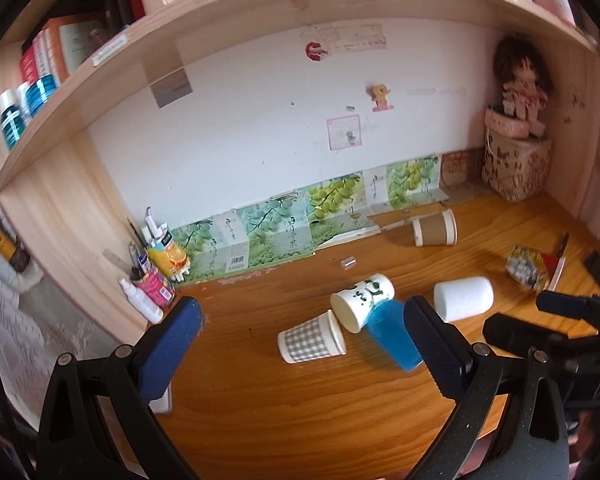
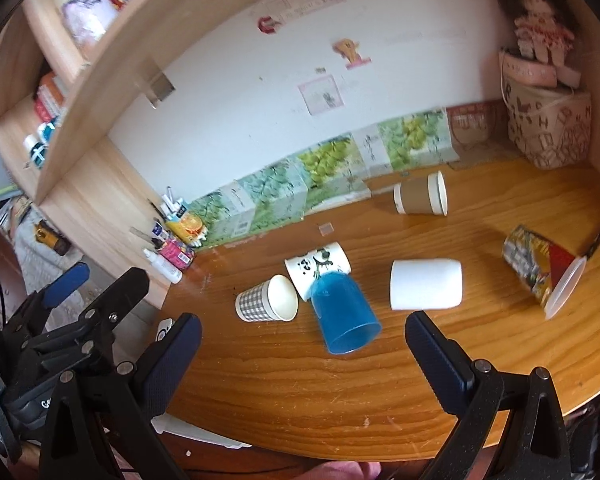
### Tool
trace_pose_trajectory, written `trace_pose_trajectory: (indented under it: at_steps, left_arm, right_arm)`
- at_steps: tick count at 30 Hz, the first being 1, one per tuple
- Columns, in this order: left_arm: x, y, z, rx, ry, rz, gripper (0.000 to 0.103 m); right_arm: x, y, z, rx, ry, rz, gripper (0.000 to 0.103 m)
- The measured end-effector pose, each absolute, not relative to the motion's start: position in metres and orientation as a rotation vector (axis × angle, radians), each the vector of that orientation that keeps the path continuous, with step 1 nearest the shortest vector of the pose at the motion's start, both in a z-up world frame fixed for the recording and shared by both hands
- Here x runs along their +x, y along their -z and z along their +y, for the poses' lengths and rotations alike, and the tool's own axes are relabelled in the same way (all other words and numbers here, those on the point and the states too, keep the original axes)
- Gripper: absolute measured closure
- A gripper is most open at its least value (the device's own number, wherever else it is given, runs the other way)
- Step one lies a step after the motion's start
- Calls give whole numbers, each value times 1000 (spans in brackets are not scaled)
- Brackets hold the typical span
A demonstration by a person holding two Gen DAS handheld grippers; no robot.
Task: Flip cup upright
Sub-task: 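Move the left gripper toward the gray checkered cup lying on its side, then close the left gripper around the gray checkered cup's body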
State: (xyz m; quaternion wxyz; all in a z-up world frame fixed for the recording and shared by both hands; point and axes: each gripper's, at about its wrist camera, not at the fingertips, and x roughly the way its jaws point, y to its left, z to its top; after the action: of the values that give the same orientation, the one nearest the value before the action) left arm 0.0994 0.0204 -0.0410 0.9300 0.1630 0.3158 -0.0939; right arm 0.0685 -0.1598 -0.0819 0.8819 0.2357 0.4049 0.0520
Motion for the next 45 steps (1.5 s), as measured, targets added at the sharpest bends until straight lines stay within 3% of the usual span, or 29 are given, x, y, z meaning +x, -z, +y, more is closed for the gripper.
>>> trace_pose_trajectory:
  at_steps: [18,28,45]
  left_arm:
    - [157,116,45,793,568,729,2]
    - [189,165,39,951,738,823,2]
    - [217,251,18,1131,829,957,2]
  right_arm:
    - [107,189,-144,1169,-2,1084,0]
    - [108,249,-144,1626,16,1108,0]
    - [109,288,-143,1699,180,1156,1]
